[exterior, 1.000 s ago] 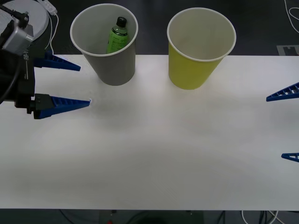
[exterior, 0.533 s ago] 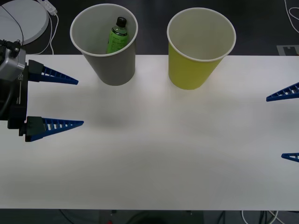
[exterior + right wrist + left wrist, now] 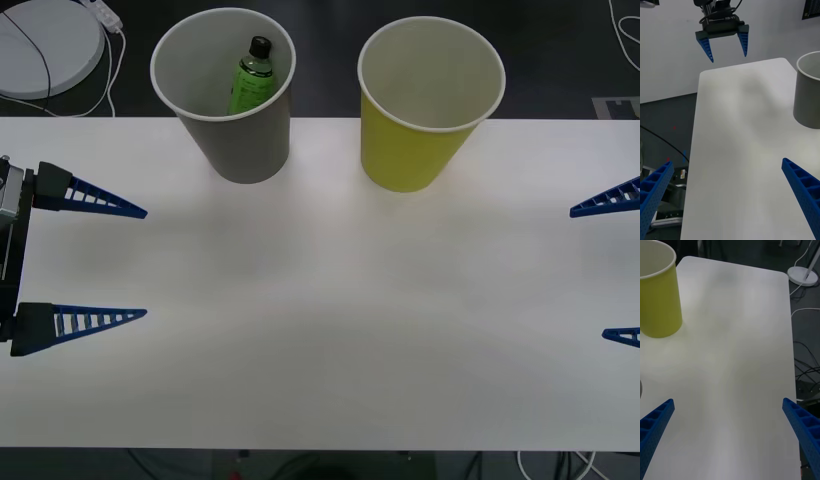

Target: Put the can into the green bin and the plastic bottle into the gray bin

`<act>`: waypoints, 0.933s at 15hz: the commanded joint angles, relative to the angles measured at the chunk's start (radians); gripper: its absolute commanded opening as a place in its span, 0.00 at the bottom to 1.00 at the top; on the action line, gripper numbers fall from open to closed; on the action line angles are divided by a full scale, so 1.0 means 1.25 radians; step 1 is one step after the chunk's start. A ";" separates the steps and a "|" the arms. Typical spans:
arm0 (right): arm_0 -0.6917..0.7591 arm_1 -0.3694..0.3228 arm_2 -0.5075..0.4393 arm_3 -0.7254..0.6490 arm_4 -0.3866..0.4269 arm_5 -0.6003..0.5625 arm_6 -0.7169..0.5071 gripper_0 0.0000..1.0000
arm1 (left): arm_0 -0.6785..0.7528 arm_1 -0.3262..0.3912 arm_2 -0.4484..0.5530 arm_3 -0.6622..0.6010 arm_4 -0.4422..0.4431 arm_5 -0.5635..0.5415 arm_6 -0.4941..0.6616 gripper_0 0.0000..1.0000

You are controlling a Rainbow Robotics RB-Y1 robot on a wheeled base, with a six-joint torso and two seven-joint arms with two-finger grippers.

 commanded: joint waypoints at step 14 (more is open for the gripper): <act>0.000 0.000 0.000 0.000 0.000 0.000 0.000 1.00 | 0.121 0.000 0.077 -0.035 0.057 -0.008 -0.114 1.00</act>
